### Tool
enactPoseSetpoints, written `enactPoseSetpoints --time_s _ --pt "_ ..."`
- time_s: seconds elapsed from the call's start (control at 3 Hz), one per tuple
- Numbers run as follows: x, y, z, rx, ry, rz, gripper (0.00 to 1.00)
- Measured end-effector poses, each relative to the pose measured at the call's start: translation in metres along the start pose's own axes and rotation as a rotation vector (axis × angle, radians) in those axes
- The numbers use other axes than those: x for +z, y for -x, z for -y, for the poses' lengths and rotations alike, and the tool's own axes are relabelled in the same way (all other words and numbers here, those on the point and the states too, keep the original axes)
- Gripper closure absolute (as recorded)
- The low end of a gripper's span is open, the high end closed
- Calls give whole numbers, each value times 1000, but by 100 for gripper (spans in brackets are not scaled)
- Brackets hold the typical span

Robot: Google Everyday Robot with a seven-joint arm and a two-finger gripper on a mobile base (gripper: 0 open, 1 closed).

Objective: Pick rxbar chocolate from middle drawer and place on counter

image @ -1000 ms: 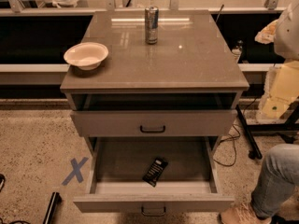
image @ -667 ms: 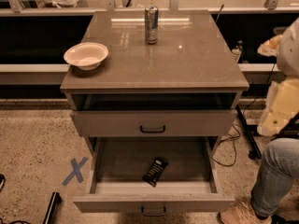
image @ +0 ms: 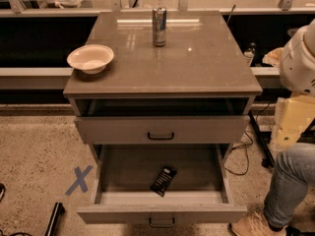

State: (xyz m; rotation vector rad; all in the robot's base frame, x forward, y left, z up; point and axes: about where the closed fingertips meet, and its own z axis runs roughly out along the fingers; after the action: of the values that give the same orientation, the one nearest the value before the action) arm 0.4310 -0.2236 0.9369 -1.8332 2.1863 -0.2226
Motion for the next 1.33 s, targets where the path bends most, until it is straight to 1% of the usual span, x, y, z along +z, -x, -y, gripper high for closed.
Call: enactPoseSetpoints --time_s 0.33,0.67,1.0,1.33 --pt "32 4 -19 85 80 103 0" --pt "91 6 -55 223 143 263 0" --pt "138 8 -79 324 145 432 0" --pt "135 10 -63 364 74 480 0"
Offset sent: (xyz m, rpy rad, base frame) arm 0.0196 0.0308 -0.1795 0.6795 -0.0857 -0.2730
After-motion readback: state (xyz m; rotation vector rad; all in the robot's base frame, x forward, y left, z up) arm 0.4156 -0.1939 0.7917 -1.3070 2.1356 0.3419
